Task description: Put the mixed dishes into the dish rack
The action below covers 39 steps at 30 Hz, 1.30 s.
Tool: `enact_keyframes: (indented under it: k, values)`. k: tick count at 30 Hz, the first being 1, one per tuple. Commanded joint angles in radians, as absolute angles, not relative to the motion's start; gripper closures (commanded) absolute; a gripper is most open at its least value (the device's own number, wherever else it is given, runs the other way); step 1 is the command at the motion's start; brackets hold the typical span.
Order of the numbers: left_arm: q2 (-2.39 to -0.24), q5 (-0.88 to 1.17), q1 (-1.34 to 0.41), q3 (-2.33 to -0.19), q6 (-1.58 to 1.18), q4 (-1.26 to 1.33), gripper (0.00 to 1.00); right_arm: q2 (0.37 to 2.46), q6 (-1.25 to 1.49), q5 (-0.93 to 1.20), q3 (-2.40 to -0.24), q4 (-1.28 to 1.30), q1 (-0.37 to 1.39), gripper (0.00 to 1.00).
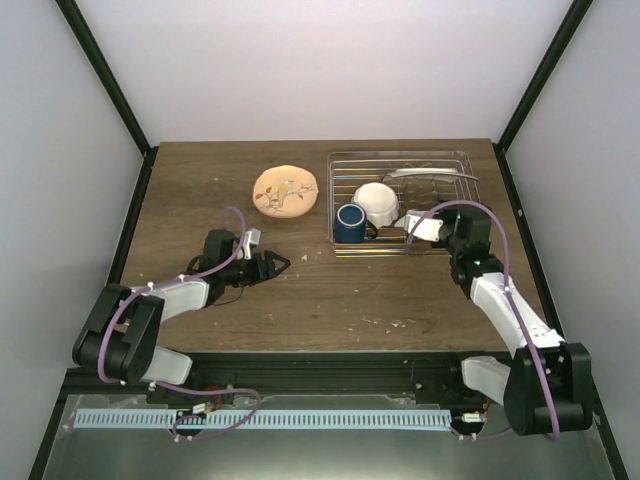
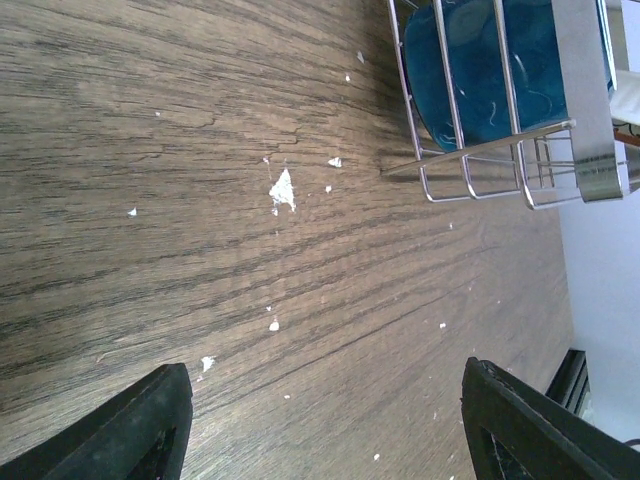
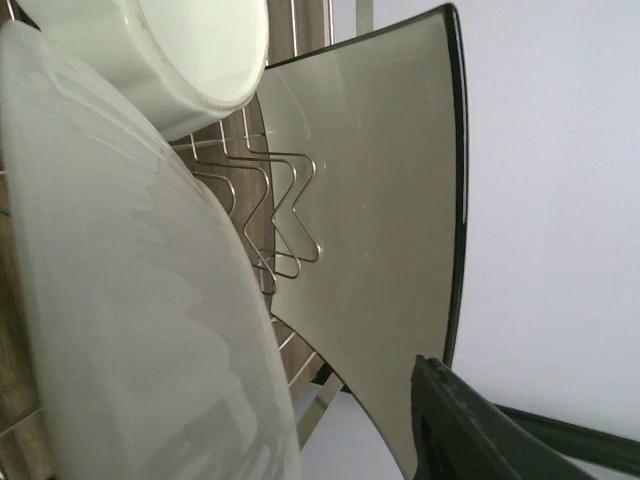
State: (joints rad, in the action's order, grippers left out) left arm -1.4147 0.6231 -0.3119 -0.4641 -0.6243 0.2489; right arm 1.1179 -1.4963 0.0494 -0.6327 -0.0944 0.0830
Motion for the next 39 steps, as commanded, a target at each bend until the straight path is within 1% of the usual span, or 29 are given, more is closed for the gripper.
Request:
enact_keyframes:
  k: [1,9,12,18,25,28,31,34,37,39]
  values:
    - [-1.424,0.64,-0.305,-0.489,-0.606,0.27,0.25,1.058,-1.463,0.049,-0.618,-0.166,0.072,0.44]
    - [-1.437,0.64,-0.305,-0.491,-0.611,0.271,0.25,0.945,-1.446,0.049,-0.531,-0.104,0.091,0.19]
    - [-1.44,0.64,-0.305,-0.488,-0.615,0.274,0.25,0.9,-1.443,0.035,-0.5,-0.079,0.108,0.15]
    - [-1.44,0.64,-0.305,-0.487,-0.615,0.276,0.25,0.86,-1.427,-0.019,-0.479,-0.005,0.163,0.12]
    - [-1.434,0.627,-0.306,-0.503,-0.621,0.257,0.25,0.811,-1.314,-0.103,-0.481,0.091,0.324,0.08]
    - [-1.422,0.599,-0.305,-0.533,-0.617,0.211,0.25,0.822,-1.218,-0.177,-0.497,0.11,0.44,0.04]
    - [-1.41,0.557,-0.304,-0.586,-0.61,0.138,0.25,0.861,-1.063,-0.258,-0.531,0.117,0.566,0.03]
    - [-1.402,0.509,-0.297,-0.65,-0.597,0.065,0.25,0.931,-0.861,-0.351,-0.597,0.121,0.655,0.03]
    - [-1.413,0.487,-0.267,-0.72,-0.597,0.009,0.25,1.039,-0.618,-0.442,-0.734,0.18,0.706,0.04]
    - [-1.433,0.491,-0.241,-0.763,-0.599,-0.002,0.25,1.118,-0.465,-0.483,-0.834,0.301,0.728,0.04]
